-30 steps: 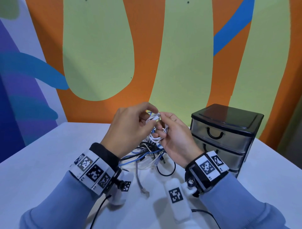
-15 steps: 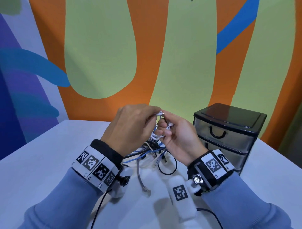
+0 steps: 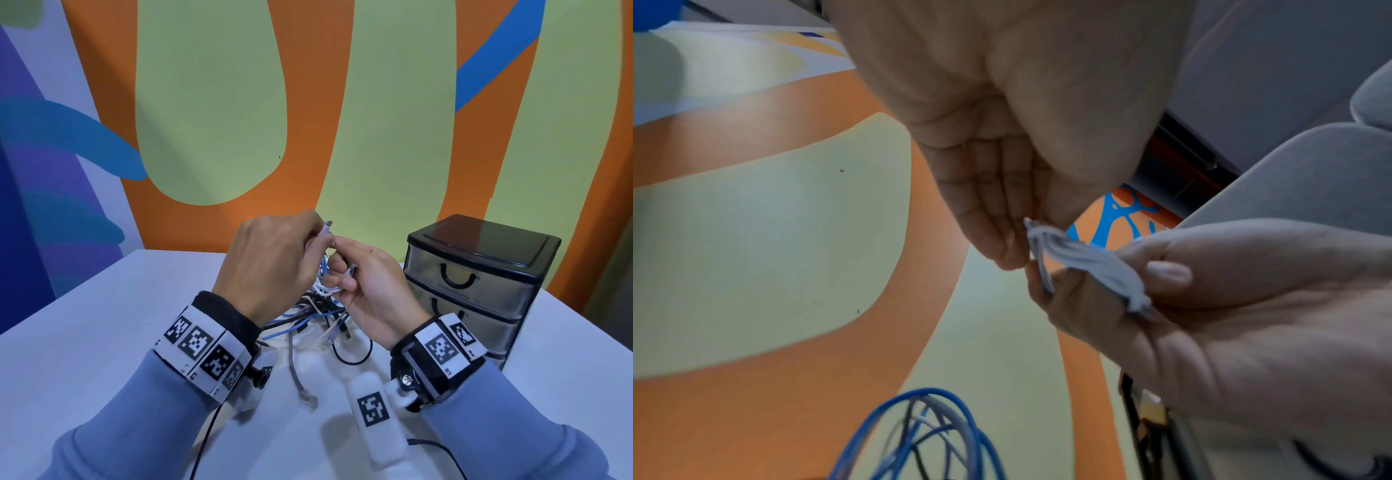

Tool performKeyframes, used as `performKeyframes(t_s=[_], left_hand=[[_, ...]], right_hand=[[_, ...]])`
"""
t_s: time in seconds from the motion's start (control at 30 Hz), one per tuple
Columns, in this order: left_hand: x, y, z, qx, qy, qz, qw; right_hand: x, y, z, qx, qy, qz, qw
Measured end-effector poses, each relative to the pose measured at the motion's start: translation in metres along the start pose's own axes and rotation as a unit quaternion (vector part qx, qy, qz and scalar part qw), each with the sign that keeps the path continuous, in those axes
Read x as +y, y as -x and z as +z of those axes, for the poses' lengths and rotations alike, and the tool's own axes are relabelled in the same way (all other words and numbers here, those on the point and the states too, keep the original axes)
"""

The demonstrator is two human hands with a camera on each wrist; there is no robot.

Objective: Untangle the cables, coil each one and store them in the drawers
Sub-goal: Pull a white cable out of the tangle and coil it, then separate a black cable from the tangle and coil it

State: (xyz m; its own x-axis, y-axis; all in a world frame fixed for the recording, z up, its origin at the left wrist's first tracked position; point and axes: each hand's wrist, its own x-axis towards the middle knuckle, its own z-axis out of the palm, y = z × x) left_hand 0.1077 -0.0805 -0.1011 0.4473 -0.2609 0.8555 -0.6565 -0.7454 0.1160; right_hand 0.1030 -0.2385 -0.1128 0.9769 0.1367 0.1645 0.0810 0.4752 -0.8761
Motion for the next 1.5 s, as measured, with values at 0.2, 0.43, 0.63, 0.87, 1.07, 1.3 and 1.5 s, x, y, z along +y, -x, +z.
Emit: performKeyframes(t_s=[0.2, 0.43, 0.63, 0.87, 1.07, 1.3, 1.5], left_hand=[[0.004, -0.007, 0.002, 0.047, 0.162, -0.2, 0.965], [-0.014, -0.01, -0.016, -0.082, 0.252, -0.153, 0.952], [-0.016, -0.009, -0.013, -0.022, 0.211, -0.131, 0.968], [-0.063, -0.013, -0.042, 0.032, 0.063, -0.251, 0.966], [-0.13, -0.005, -0.063, -0.087, -0.079, -0.366, 0.923], [-0.2, 0.027, -0.058, -0.241, -0.2, -0.51, 0.801], [-0.181, 0.018, -0.05, -0.321, -0.249, -0.494, 0.769]], right_hand=[[0.004, 0.001, 0.01, 0.012, 0.055, -0.064, 0.996], [0.002, 0.001, 0.007, 0.026, 0.104, -0.131, 0.986], [0.003, 0.002, 0.006, -0.032, 0.191, -0.182, 0.964], [0.016, -0.016, -0.029, -0.045, 0.546, -0.081, 0.833], [0.028, -0.024, -0.047, -0.065, 0.609, -0.045, 0.79], [0.033, -0.031, -0.05, -0.014, 0.472, -0.047, 0.88], [0.031, -0.036, -0.054, 0.029, 0.377, -0.051, 0.925]])
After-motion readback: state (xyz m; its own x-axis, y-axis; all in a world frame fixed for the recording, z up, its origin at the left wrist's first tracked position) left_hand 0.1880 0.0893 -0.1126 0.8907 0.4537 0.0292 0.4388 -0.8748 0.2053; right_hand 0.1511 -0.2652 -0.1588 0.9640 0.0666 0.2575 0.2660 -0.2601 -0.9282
